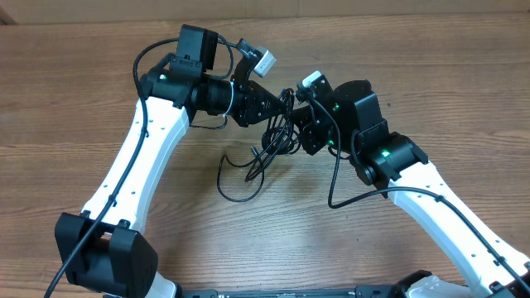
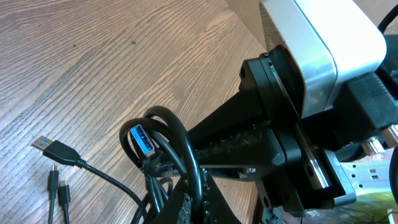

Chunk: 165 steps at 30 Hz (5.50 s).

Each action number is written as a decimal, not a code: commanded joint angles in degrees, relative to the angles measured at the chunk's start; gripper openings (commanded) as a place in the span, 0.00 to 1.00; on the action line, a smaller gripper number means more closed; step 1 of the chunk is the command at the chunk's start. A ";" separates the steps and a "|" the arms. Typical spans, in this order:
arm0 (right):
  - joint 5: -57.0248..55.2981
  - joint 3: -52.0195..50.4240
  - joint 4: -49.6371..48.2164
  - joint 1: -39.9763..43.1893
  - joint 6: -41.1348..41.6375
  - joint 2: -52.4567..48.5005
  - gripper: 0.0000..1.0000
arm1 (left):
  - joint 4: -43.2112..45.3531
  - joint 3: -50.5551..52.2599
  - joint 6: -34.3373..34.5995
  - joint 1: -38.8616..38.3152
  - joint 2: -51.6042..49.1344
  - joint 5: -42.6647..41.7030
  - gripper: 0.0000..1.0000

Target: Untangle cables

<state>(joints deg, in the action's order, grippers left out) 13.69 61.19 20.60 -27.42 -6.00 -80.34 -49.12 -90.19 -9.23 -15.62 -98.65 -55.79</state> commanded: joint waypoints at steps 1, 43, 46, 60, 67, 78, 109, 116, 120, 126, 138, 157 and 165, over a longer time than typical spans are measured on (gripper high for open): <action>1.42 1.46 0.15 -0.15 -0.04 -0.17 0.04 | 0.28 -0.28 -1.09 0.22 -0.46 -2.69 0.04; 4.44 1.46 10.78 -0.22 -0.04 -0.17 0.04 | -0.70 -0.28 29.57 0.26 -0.46 37.11 0.04; 4.42 1.46 10.80 -0.22 -0.04 -0.17 0.04 | -1.03 -0.28 28.94 0.24 -0.46 36.57 0.04; 4.42 1.46 10.16 -0.22 -0.04 -0.17 0.63 | -0.74 -0.28 23.52 0.20 -0.46 30.21 0.04; 6.27 1.46 9.01 -0.22 -0.02 -0.17 0.63 | -0.55 -0.28 24.41 0.20 -0.46 30.23 0.04; 15.13 1.46 5.11 -0.24 0.22 -0.17 0.67 | 0.35 -0.28 37.86 -0.90 -0.46 27.63 0.04; 18.60 1.44 0.92 -0.28 0.90 -6.86 0.04 | 5.86 -0.28 42.62 -7.04 -0.46 23.19 0.05; 18.23 1.44 0.87 0.31 9.46 -6.86 0.04 | 5.53 -0.28 39.08 -6.67 -0.46 28.30 1.00; 16.26 1.46 0.85 2.16 15.93 -6.86 0.04 | 4.28 -0.28 38.62 -5.92 -0.46 28.30 1.00; 15.30 1.46 -0.17 10.01 30.23 -6.86 0.04 | 1.22 -0.28 35.91 -4.72 -0.46 28.09 1.00; 16.48 1.46 -5.95 18.38 78.40 -6.86 0.04 | 0.94 -0.28 27.56 -4.85 -0.46 21.22 1.00; 20.46 1.46 -12.44 18.38 109.79 -6.86 0.04 | 5.92 -0.28 15.85 -10.49 -0.46 21.40 0.88; 20.81 1.46 -13.73 18.38 111.25 -6.86 0.04 | 5.90 -0.28 11.26 -12.59 -0.46 21.94 0.70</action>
<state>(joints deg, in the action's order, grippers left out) 33.28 61.84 7.66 -9.08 103.98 -87.09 -43.46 -89.80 5.69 -27.35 -99.44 -33.87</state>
